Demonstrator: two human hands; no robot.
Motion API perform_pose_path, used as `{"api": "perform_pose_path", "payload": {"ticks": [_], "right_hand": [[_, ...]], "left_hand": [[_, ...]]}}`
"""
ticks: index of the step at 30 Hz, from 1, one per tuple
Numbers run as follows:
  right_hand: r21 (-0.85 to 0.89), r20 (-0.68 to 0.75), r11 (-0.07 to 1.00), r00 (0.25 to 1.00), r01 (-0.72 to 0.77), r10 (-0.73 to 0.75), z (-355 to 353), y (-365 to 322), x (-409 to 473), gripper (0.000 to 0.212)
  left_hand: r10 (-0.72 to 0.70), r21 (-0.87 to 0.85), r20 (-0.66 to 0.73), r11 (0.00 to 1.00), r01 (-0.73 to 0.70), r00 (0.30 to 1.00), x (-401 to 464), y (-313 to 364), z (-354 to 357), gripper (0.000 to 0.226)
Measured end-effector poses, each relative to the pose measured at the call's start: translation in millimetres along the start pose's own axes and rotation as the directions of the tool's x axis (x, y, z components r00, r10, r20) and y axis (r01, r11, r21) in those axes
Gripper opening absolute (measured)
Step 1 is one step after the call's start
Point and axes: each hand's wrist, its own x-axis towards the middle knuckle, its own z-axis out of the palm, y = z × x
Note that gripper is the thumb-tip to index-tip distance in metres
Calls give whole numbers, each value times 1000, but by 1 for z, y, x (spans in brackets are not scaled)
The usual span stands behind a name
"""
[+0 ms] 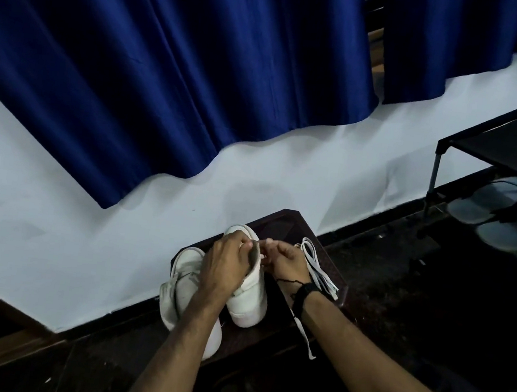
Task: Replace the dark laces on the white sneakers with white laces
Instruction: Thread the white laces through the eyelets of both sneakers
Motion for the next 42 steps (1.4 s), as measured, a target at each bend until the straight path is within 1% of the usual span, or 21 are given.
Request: {"api": "perform_pose_path", "payload": {"ticks": [4,6,9,11,13,15,18,20,22,23,24,26,28,29,30,31,34,36,39,41,42], "right_hand": [[-67,-75,997,997,-28,23,5,-1,8,18],[-220,-87,975,994,45,-66,7,-5,12,20],[-501,-37,842,967,200,-252,9,-11,11,13],[-574,-42,778,939,257,-342,9,-10,8,10],[-567,-106,784,920,255,-377,6,-10,10,11],[-436,-207,870,915,231,-346,2,-15,9,17],[97,-278,974,945,206,-172,-6,-36,3,24],[261,-212,947,969,185,-131,-17,-52,-3,23],[49,-117,972,968,230,-223,-32,-63,-9,23],[-199,-35,934,951,296,-308,-38,-66,-12,22],[-471,83,797,919,378,-386,-43,-66,-15,19],[-833,332,340,886,436,-324,-46,-65,-23,3],[-934,357,-55,924,353,-137,-42,-69,-34,23],[-938,331,-143,936,314,-116,-41,-74,-36,27],[-941,328,-138,934,309,-142,-40,-80,-37,23],[-948,317,-45,925,315,-207,-40,-85,-37,19],[-821,173,408,856,399,-488,-45,-100,-39,11],[-700,88,548,816,458,-571,-47,-104,-41,13],[-340,137,811,879,475,-457,-40,-108,-47,24],[8,287,961,920,276,-267,-29,-110,-53,27],[80,339,982,922,171,-188,-23,-107,-56,27]], "left_hand": [[45,-40,-99,998,-49,994,-5,-7,5,12],[64,-41,-126,997,-70,990,-5,-7,4,12],[96,-14,-147,995,-99,984,-5,-5,5,12],[77,30,-156,997,-74,985,-7,-6,8,11],[31,71,-214,997,-16,976,-8,-6,7,18],[2,107,-287,994,30,958,-12,-3,5,32],[-31,140,-380,986,91,924,-16,3,3,47],[-84,137,-421,978,155,903,-17,5,2,56],[-156,98,-456,970,223,876,-19,7,2,61],[-201,64,-468,963,260,861,-19,8,2,63],[-240,37,-474,956,292,847,-20,9,2,64],[-284,18,-480,943,333,830,-21,10,2,65],[-306,18,-481,934,358,822,-22,10,1,64],[-318,11,-482,929,369,816,-22,10,1,63],[-329,2,-486,926,378,809,-22,10,1,63],[-336,-4,-490,923,384,804,-22,10,1,63],[-349,-4,-498,916,400,794,-21,10,0,63],[-352,5,-498,913,408,793,-22,9,1,62],[-337,31,-470,917,397,816,-22,7,3,63],[-349,39,-422,915,401,837,-20,5,3,63],[-365,45,-389,909,414,846,-20,3,4,62]]}}
